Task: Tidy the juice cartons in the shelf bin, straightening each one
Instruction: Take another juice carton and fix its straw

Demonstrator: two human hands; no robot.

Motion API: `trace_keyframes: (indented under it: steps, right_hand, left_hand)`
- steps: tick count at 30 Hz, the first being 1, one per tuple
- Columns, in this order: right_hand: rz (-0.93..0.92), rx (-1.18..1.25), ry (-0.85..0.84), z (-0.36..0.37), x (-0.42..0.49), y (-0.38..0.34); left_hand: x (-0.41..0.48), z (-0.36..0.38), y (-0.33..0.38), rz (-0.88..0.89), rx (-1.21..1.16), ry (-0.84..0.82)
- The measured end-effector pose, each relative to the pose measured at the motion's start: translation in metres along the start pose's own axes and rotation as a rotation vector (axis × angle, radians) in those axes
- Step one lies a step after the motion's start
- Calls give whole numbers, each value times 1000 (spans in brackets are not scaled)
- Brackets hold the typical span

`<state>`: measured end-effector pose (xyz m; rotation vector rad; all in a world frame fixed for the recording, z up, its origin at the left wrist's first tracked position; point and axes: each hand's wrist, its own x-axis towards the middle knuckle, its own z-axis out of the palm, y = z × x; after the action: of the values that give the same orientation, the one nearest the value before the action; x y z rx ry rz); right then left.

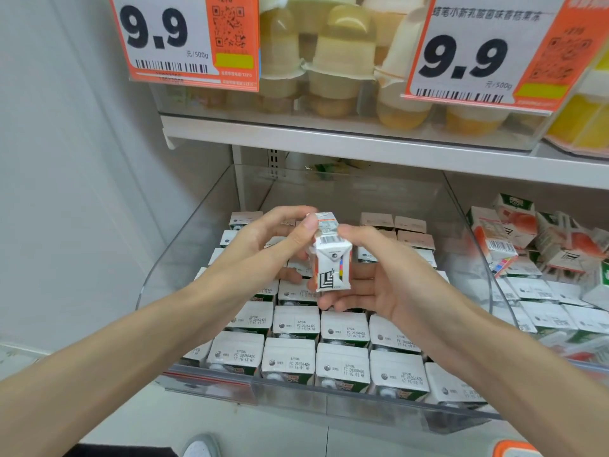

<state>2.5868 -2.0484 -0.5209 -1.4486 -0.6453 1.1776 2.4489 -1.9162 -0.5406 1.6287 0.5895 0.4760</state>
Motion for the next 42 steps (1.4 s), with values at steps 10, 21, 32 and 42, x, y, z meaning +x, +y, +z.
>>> trace_keyframes:
  steps: [10,21,32,42]
  right_hand:
    - [62,233,-148,-9,-4,0]
    - [-158,-153,-71,-9,5,8]
    - [-636,-738,168,-22,3,13]
    - [-481,-777,397,-38,12,-12]
  left_hand:
    - [-1,1,2,-23,108,24]
    - [0,-4,3,93,29,65]
    - [6,-4,-1,347,203,94]
    - [44,-20,-13,325,526,70]
